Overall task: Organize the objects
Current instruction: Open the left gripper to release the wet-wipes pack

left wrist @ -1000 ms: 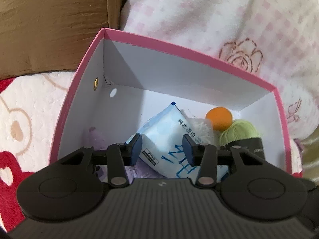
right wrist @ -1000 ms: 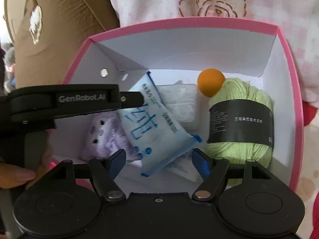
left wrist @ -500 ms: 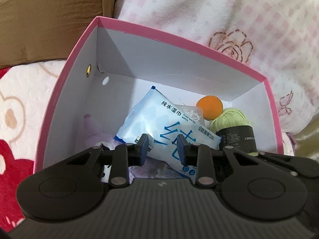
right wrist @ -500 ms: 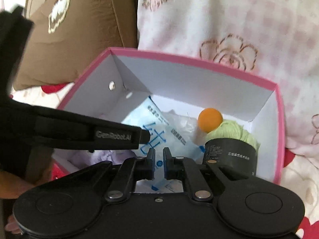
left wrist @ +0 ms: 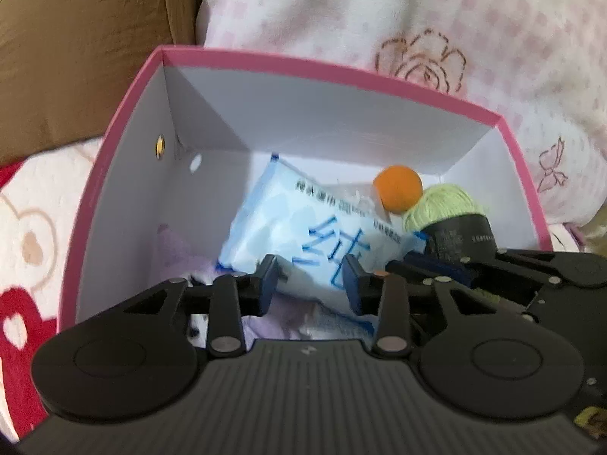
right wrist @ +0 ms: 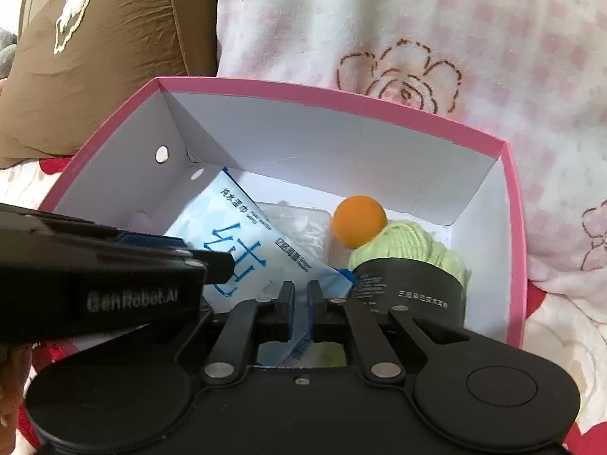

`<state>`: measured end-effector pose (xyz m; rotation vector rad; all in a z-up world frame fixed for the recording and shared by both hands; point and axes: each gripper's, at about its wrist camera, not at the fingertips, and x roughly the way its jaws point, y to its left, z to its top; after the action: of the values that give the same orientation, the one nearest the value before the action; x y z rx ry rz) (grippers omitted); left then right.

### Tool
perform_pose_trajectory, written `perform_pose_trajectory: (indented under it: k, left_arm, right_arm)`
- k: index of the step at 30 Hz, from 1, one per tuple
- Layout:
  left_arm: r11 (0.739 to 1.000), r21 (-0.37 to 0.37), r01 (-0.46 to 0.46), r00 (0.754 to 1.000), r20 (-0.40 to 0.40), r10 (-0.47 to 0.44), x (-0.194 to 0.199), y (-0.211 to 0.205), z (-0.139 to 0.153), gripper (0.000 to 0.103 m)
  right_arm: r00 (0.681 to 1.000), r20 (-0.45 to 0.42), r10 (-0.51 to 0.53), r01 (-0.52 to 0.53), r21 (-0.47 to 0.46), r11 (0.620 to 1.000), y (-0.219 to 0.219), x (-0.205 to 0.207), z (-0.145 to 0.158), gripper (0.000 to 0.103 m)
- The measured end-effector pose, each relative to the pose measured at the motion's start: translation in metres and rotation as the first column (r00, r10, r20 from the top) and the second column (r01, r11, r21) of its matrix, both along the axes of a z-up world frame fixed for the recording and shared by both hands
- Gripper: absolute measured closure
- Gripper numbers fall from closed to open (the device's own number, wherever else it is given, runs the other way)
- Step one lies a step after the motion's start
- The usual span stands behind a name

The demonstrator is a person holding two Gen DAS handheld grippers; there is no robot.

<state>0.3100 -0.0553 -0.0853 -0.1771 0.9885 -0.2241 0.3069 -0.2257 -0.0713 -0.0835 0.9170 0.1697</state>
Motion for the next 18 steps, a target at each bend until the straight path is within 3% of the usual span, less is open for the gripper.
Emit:
perform_pose_trajectory:
  k: [3, 6, 10, 13, 18]
  left_arm:
    - [1.000, -0.014, 0.000, 0.999, -0.034, -0.001, -0.004, 0.005, 0.004, 0.060]
    - [1.000, -0.007, 0.012, 1.000, -0.023, -0.012, -0.014, 0.012, 0.015, 0.051]
    - [0.999, -0.037, 0.013, 0.999, -0.030, -0.014, -0.026, 0.026, 0.032, 0.038]
    - [1.000, 0.001, -0.002, 0.999, -0.036, 0.003, -0.035, 0.030, 0.042, 0.036]
    - [1.000, -0.010, -0.008, 1.000, -0.026, 0.008, -0.049, 0.040, 0.062, 0.029]
  right_arm:
    - [1.000, 0.013, 0.003, -0.003, -0.023, 1.000, 0.000, -0.007, -0.002, 0.088]
    - [0.999, 0.039, 0.005, -0.006, 0.019, 1.000, -0.003, -0.020, 0.006, 0.079]
    - [0.999, 0.047, -0.001, -0.002, 0.085, 0.996, -0.004, -0.038, 0.020, 0.076]
    - [0.999, 0.045, 0.008, -0.015, 0.141, 0.990, -0.005, -0.045, 0.031, 0.068]
    - [0.996, 0.087, 0.022, -0.033, 0.124, 0.992, 0.004, -0.057, 0.046, 0.066]
